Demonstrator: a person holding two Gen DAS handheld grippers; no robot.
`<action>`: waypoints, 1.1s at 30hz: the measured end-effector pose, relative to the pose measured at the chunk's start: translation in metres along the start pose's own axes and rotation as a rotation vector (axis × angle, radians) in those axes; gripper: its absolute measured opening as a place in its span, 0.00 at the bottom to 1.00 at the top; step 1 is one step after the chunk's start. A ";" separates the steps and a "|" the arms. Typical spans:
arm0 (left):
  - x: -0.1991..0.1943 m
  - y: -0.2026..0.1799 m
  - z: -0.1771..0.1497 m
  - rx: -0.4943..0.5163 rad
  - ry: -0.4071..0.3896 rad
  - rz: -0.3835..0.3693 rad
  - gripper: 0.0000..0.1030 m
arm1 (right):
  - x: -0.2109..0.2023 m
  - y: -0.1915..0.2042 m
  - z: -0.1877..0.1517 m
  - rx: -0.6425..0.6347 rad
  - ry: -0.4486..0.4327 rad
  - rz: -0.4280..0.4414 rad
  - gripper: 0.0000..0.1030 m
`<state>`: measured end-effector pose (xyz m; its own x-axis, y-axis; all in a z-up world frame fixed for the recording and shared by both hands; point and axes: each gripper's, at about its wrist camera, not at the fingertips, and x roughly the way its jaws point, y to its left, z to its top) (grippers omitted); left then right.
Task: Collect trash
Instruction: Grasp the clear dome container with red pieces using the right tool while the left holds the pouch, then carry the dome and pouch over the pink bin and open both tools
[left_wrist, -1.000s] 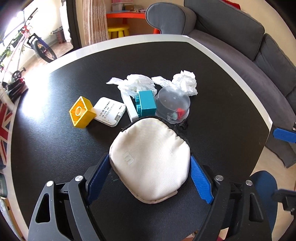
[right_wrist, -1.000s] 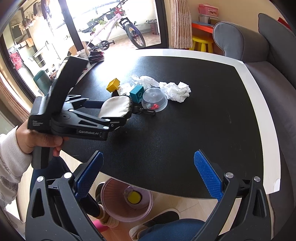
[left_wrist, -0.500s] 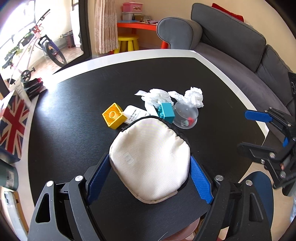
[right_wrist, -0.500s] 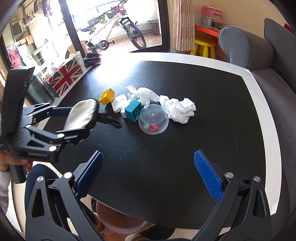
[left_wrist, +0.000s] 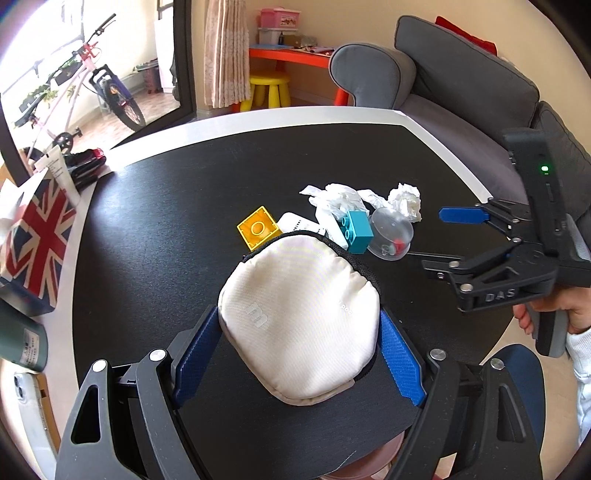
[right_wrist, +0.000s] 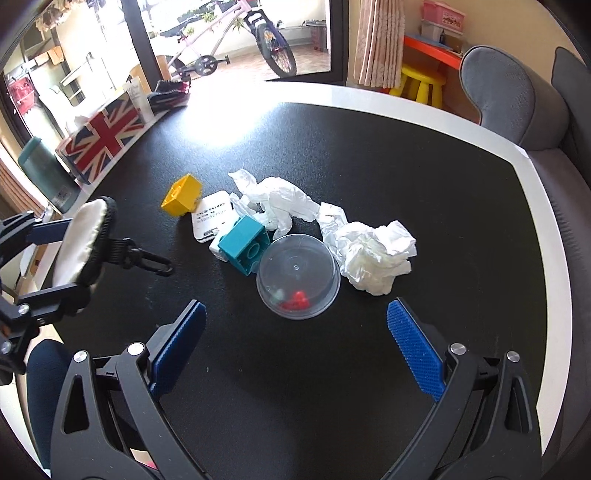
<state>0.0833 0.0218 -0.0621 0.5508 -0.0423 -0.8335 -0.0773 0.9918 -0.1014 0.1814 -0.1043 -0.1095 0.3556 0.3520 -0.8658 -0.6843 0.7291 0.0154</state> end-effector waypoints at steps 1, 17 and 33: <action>0.000 0.001 0.000 -0.002 0.000 -0.001 0.77 | 0.004 0.000 0.001 0.001 0.007 0.002 0.92; 0.007 0.006 -0.003 -0.010 0.012 -0.011 0.77 | 0.028 -0.002 0.012 -0.022 0.031 -0.029 0.56; -0.004 -0.004 -0.011 0.005 -0.005 -0.028 0.77 | -0.036 0.013 -0.017 -0.041 -0.042 -0.007 0.55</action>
<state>0.0719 0.0167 -0.0639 0.5572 -0.0698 -0.8275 -0.0576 0.9908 -0.1224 0.1488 -0.1178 -0.0872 0.3867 0.3721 -0.8438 -0.7070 0.7071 -0.0122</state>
